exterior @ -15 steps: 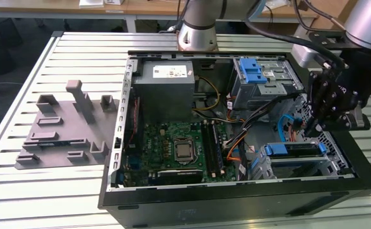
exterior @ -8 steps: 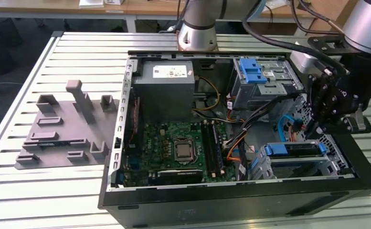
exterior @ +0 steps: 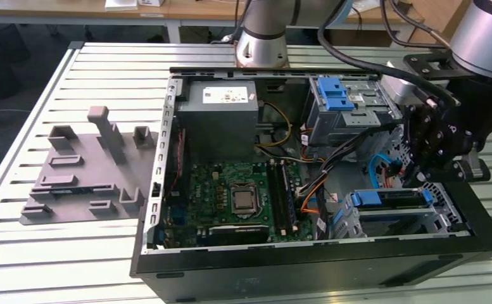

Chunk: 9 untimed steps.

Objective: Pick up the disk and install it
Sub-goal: 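Insert the first disk wire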

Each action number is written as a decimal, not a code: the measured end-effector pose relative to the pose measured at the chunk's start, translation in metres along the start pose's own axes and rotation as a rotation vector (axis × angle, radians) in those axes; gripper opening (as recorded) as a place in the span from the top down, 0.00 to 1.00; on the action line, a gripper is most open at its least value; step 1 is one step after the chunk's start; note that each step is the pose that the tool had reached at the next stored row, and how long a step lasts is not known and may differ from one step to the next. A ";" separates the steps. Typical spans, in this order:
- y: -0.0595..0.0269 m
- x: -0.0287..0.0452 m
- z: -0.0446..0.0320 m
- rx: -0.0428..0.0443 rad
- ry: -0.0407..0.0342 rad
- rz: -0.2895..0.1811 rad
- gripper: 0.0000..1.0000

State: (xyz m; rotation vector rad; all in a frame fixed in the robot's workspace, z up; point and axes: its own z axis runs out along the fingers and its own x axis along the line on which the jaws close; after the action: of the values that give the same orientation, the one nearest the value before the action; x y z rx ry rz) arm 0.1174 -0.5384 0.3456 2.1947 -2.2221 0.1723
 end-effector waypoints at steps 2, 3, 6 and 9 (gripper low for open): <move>0.0002 0.0015 0.0011 0.0010 -0.0003 -0.004 0.84; 0.0003 0.0023 0.0018 0.0017 -0.0007 -0.006 0.84; 0.0005 0.0026 0.0032 0.0028 -0.0020 -0.007 0.84; 0.0006 0.0026 0.0045 0.0031 -0.0019 -0.007 0.84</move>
State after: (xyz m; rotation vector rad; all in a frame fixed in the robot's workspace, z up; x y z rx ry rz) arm 0.1171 -0.5414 0.3413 2.2053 -2.2159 0.1738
